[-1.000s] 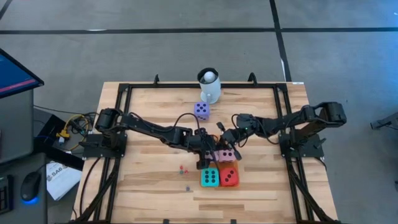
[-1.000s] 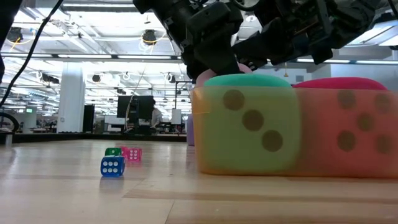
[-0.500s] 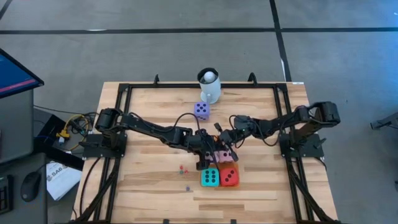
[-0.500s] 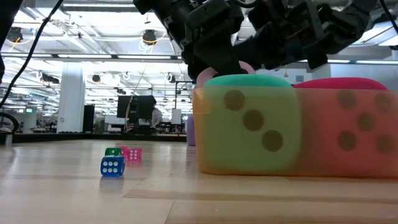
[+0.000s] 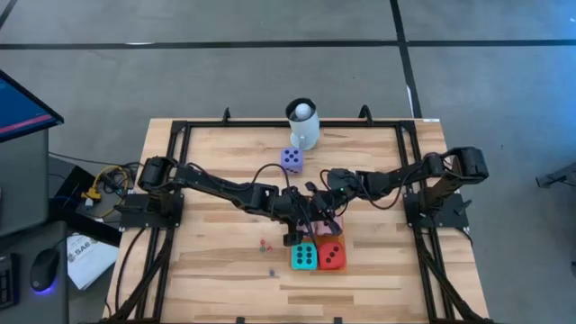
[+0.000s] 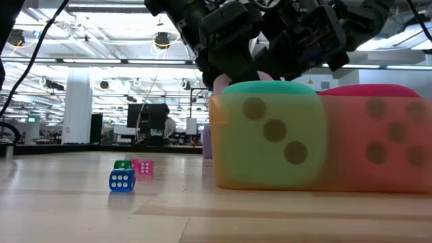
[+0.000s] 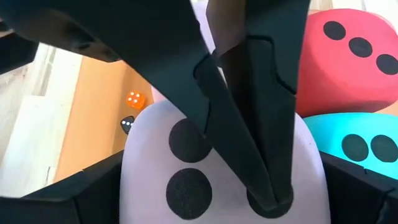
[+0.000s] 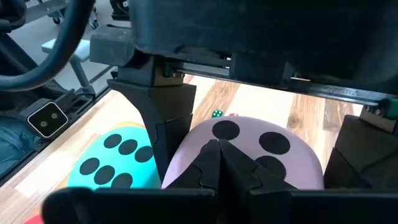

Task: Pick & Place Dice
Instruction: Put the large pink dice into the orange bin

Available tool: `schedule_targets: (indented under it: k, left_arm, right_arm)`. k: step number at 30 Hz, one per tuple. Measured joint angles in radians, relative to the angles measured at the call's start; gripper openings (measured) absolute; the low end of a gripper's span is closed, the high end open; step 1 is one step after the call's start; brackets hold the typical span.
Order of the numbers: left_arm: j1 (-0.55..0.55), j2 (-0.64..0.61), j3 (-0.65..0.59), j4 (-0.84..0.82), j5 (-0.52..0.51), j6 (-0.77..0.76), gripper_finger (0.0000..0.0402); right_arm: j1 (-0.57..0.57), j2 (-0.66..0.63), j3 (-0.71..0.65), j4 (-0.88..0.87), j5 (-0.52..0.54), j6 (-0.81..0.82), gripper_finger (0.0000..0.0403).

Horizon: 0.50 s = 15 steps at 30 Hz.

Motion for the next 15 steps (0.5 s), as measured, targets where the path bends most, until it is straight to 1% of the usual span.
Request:
schedule_targets:
  k: [4, 8, 15]
  left_arm:
    - [0.0, 0.0, 0.0, 0.0, -0.025, 0.0, 0.0398]
    - [0.0, 0.0, 0.0, 0.008, -0.057, 0.001, 0.0398]
    - [0.0, 0.0, 0.0, 0.007, -0.073, 0.019, 0.0398]
  right_arm:
    - [0.0, 0.0, 0.009, -0.01, 0.009, 0.005, 0.0]
    - [0.0, 0.0, 0.009, 0.012, 0.057, 0.008, 0.0]
    - [0.0, 0.001, 0.009, 0.021, 0.063, 0.019, 0.0]
